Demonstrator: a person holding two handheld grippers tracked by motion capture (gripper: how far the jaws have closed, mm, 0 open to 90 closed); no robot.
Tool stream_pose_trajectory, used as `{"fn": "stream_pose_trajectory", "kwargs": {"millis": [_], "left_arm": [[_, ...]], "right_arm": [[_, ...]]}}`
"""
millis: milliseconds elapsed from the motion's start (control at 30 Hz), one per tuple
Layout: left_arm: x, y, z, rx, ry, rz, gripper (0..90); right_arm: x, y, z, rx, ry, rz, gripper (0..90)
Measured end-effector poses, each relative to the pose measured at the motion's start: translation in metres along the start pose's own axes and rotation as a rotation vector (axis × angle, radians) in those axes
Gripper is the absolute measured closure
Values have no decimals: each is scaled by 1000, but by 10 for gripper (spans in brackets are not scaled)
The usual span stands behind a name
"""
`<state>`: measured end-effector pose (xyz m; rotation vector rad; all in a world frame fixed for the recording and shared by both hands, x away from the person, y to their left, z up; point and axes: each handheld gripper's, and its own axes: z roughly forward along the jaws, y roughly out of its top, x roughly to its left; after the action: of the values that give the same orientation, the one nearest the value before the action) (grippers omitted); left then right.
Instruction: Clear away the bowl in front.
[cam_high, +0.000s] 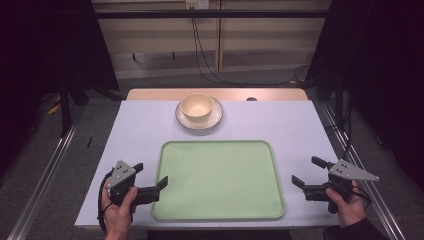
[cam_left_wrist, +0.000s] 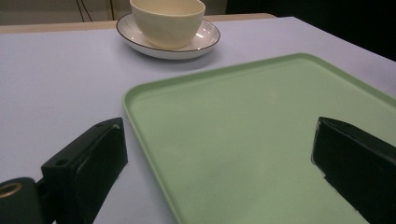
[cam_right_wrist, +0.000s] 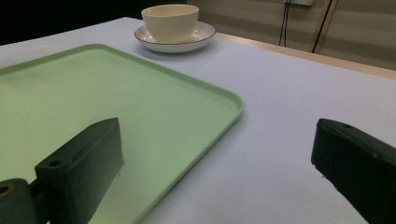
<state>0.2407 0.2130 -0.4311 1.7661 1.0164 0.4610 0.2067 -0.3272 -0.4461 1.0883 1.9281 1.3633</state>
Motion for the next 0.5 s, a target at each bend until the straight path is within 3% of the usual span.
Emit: {"fn": "stream_pose_trajectory", "kwargs": {"millis": [333,500], "left_arm": [[2,17,25,-2,-18,29,33],[4,24,38,7,3,66,37]], "right_arm": [[-1,0,0,-8,6,10,16],[-1,0,-1,-14,7,16,15]]}}
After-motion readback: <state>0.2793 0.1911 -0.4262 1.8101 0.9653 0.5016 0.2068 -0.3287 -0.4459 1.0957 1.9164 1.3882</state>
